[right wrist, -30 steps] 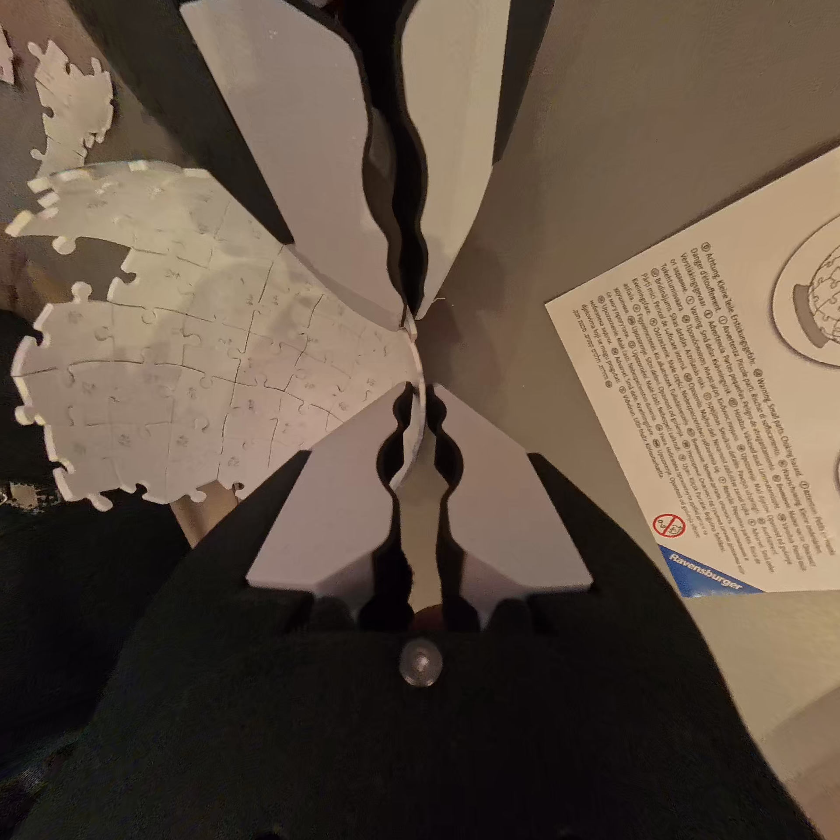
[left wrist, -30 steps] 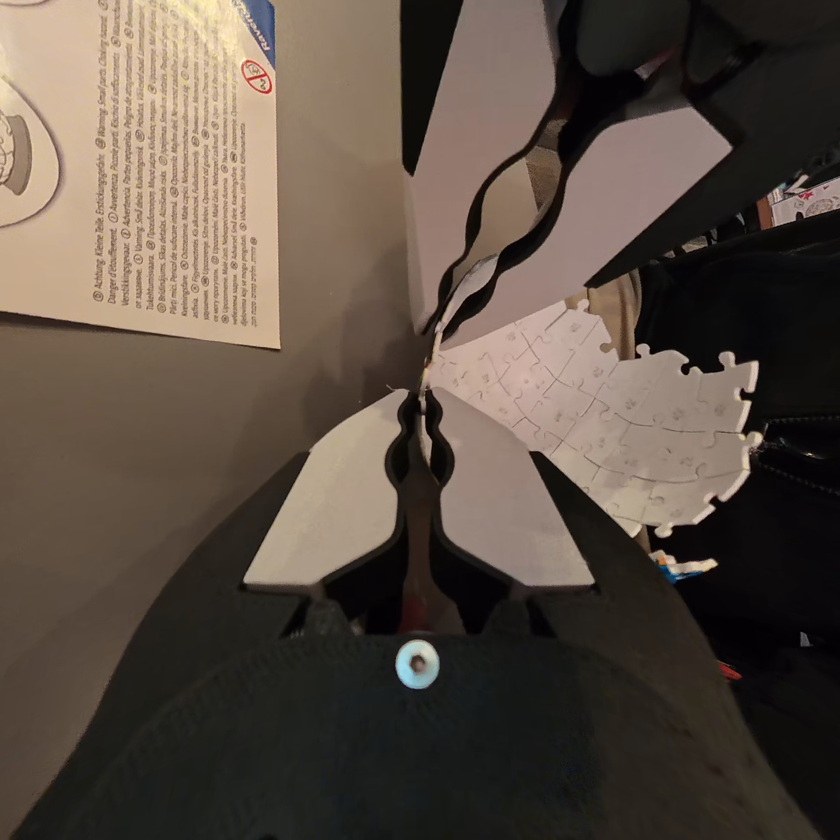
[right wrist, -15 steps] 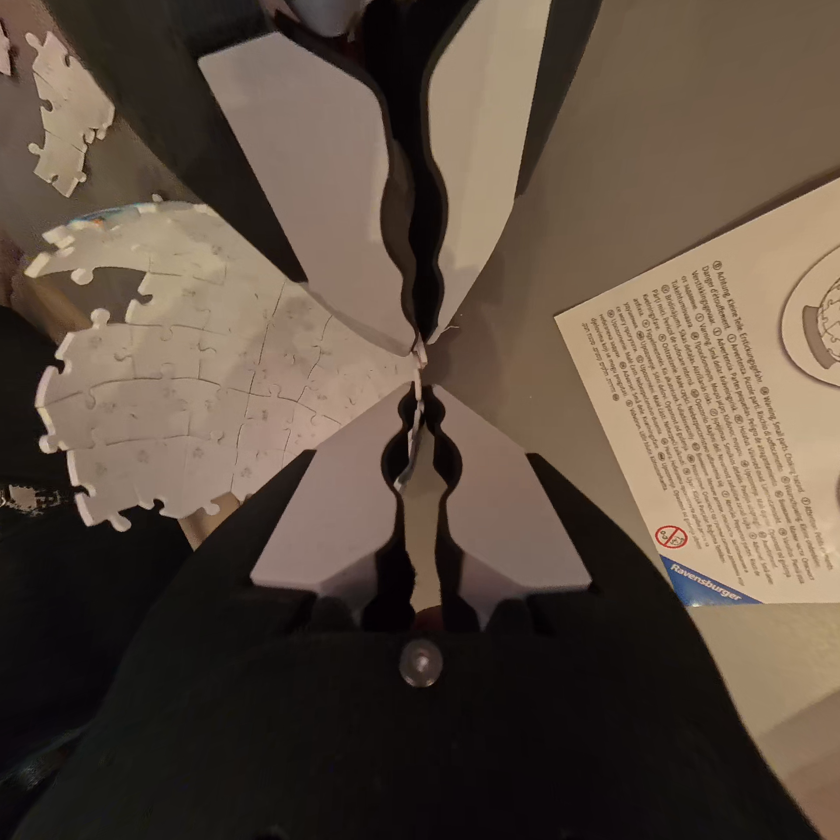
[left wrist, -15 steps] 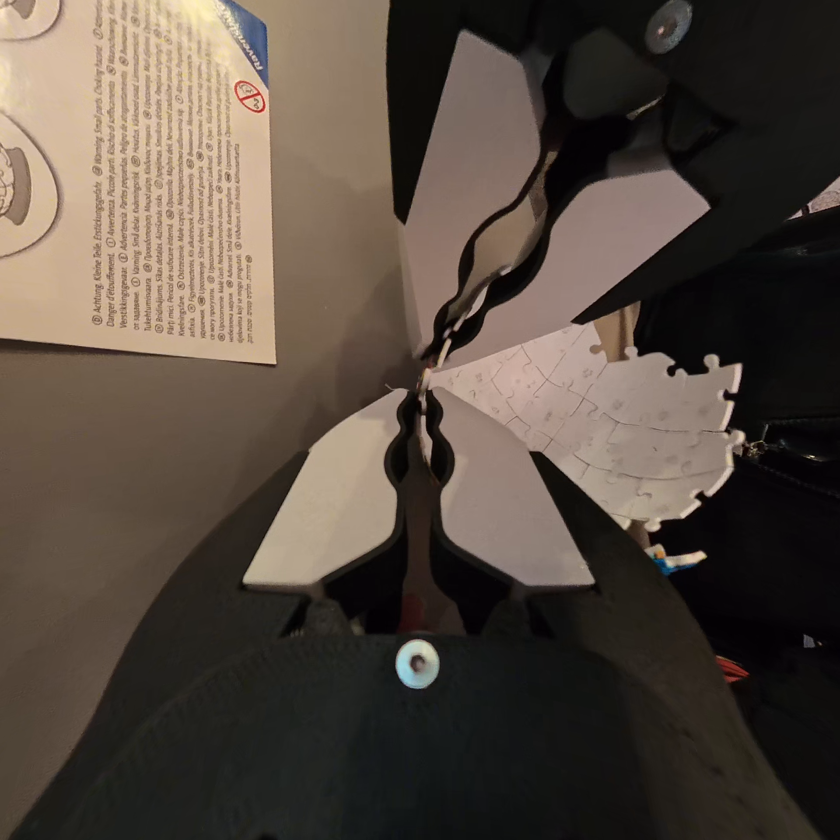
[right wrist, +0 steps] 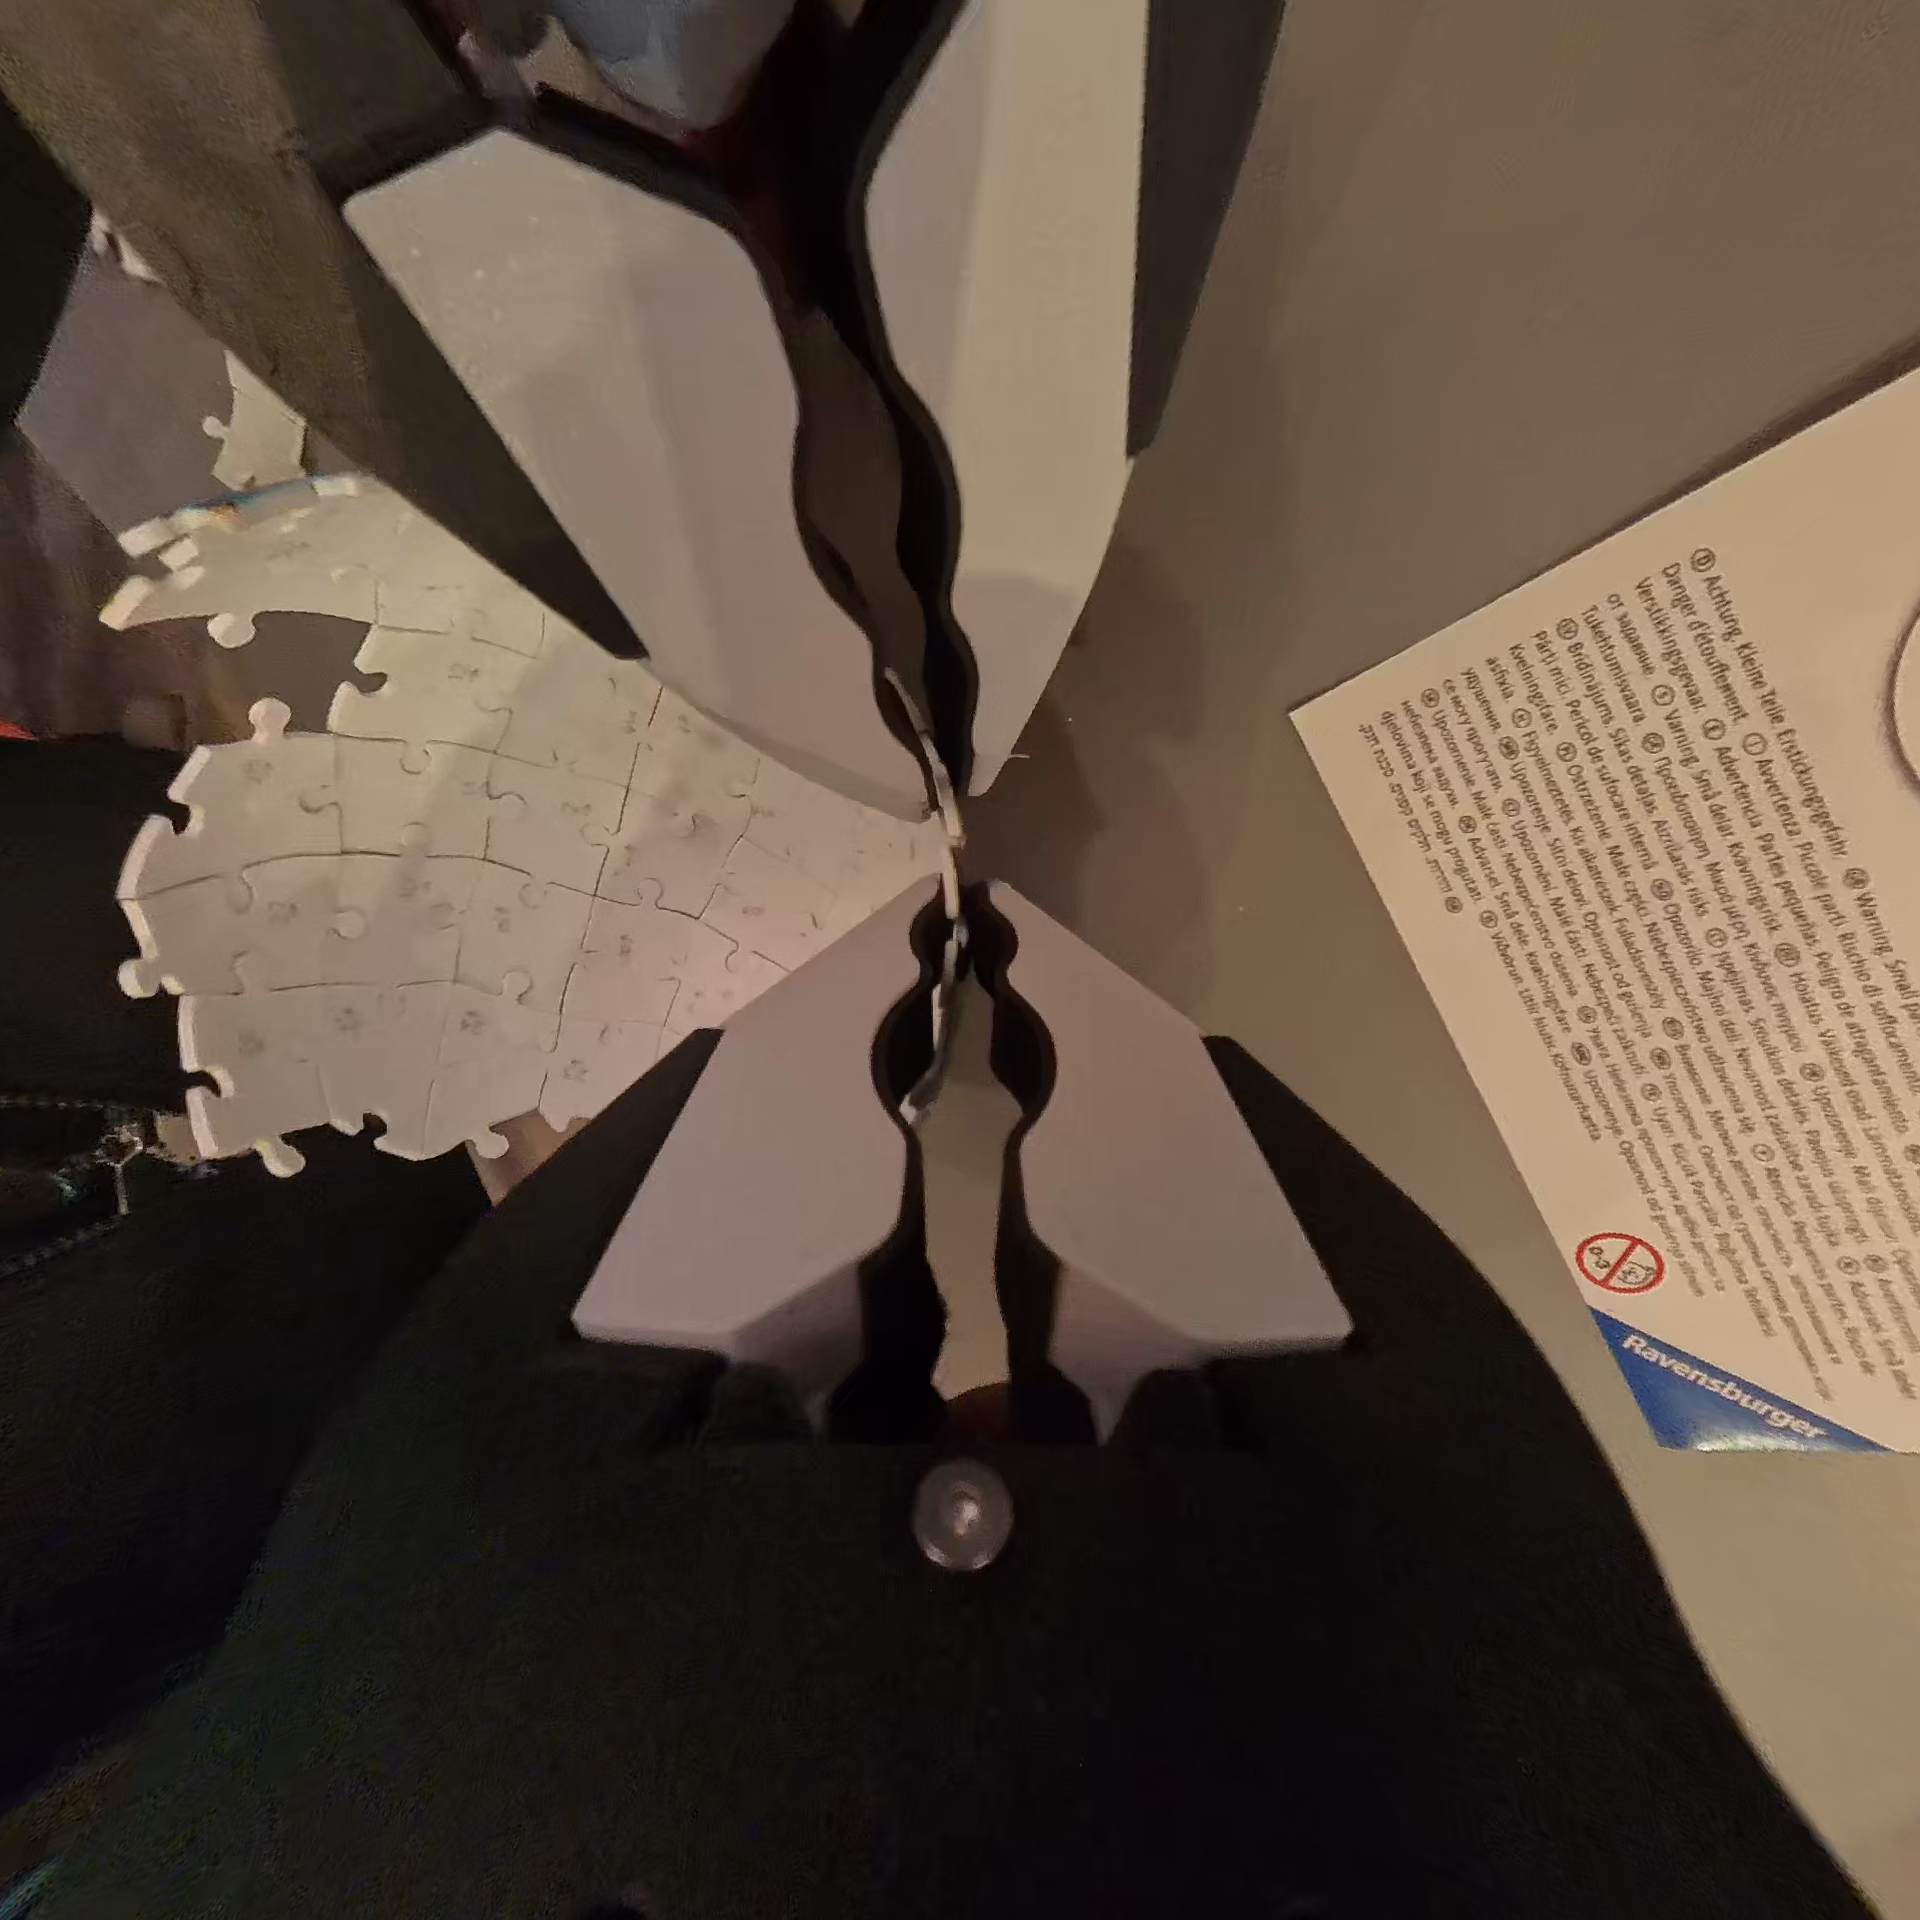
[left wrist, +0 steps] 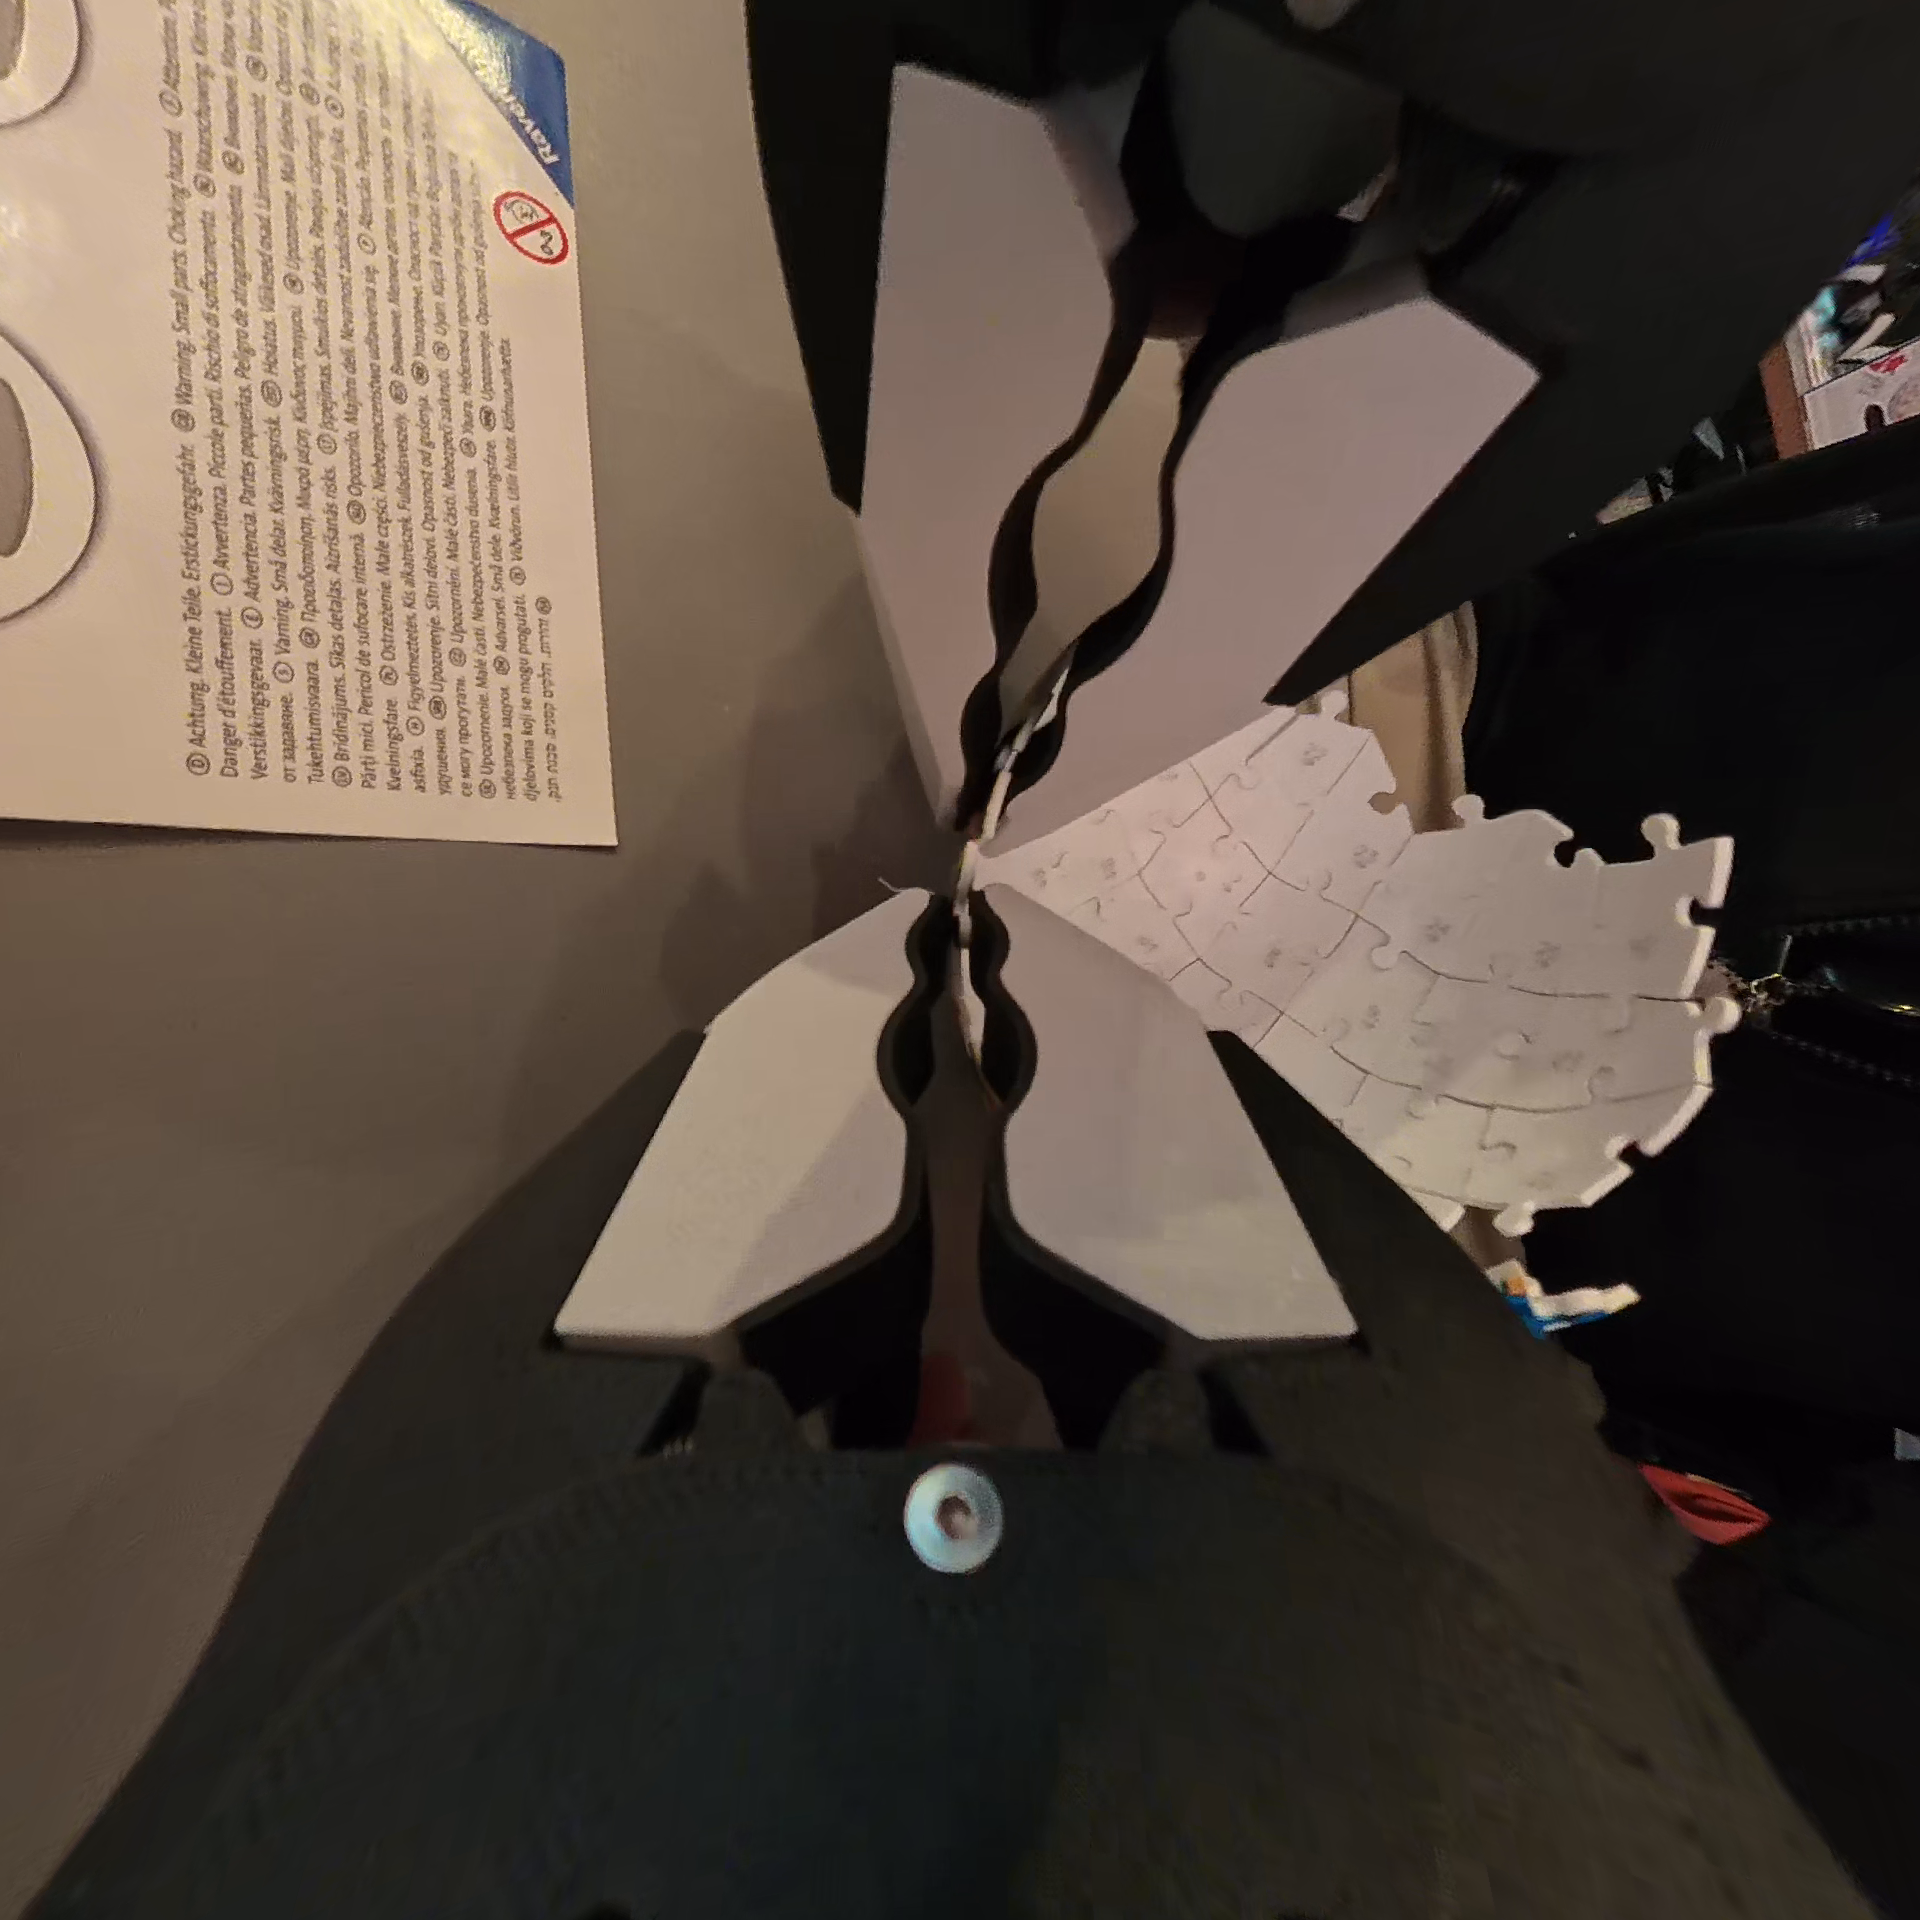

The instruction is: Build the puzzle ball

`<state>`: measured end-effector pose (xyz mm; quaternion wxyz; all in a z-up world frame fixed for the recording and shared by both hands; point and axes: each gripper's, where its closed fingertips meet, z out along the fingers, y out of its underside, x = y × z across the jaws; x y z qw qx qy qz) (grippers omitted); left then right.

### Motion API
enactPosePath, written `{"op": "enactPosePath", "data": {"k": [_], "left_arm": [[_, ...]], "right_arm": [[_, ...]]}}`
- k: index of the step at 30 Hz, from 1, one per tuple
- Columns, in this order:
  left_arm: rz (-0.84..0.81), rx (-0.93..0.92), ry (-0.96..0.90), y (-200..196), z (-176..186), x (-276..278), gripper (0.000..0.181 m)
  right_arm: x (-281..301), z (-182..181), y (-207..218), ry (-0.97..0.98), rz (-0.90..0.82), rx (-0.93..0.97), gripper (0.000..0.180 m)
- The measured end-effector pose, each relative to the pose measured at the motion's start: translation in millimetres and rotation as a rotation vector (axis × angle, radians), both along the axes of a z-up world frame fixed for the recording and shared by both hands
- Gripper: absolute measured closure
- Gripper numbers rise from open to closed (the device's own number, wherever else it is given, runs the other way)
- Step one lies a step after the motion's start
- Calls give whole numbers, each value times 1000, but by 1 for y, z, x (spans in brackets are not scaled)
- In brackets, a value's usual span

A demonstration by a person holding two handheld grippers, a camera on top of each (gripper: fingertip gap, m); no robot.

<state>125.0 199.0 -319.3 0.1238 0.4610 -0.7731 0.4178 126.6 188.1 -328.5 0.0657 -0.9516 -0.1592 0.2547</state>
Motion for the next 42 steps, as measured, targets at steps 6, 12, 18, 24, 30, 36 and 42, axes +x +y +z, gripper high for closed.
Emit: {"op": "enactPosePath", "data": {"k": [6,12,18,24,30,36,42], "left_arm": [[-4,2,9,0,-1,-1,177],[5,-16,15,-1,-1,0,177],[0,6,14,-2,0,-1,177],[10,9,26,1,0,0,176],[36,-14,25,3,1,0,176],[54,-22,18,4,3,0,175],[77,-27,10,5,4,-2,173]], "right_arm": [[0,-1,0,11,0,4,178],[-2,-1,-1,50,-22,-2,179],[-1,-1,0,45,-46,-28,180],[-2,-1,1,32,-42,-1,179],[-2,4,-1,29,-26,26,164],[2,19,0,30,-50,88,159],[13,40,-9,10,-113,158,154]]}}
